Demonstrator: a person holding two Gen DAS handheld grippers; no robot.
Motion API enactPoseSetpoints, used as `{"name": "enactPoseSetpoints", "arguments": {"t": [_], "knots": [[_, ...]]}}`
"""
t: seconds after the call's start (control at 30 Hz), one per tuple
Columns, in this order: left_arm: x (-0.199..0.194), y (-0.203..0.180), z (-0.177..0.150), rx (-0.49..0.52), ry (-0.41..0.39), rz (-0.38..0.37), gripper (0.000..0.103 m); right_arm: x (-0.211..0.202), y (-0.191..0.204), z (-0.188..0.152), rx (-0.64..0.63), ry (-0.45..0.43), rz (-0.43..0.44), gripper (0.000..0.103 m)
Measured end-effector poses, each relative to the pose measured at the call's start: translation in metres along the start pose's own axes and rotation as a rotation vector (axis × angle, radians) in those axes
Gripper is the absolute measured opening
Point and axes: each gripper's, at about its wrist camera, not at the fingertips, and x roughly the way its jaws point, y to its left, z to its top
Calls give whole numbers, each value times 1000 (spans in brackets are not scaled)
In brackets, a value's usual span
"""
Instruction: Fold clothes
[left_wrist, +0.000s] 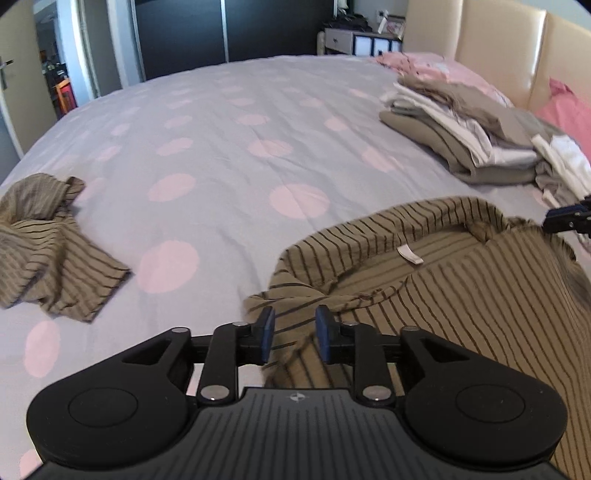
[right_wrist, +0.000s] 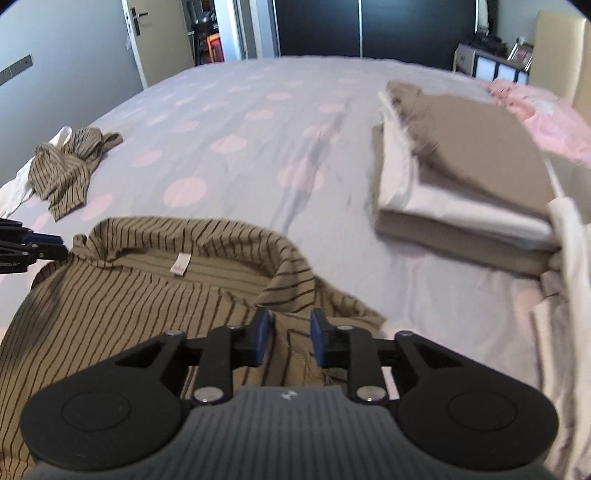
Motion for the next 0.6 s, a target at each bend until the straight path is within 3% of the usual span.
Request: {"name": "enactPoseSetpoints", "arguments": {"t": [0.1,0.23,0.4,0.53,0.6], "knots": [[-15,14,-9,-34,-11,19,34,-14,-5,-4,15,-10,-13,30],[-20,38,-33,-165,50,-2,40,-24,-16,-15,70,0,-37,35],[-16,53,-60,-282,116,-67,42,-25,-32,-34,184,50,-18,50],[-11,52,-66,-313,151,-103,42,-16,-45,-50,306,129,-18,50],[-8,52,-66,-338,157,-127,38,-11,-52,-58,384,143,23,50]]}}
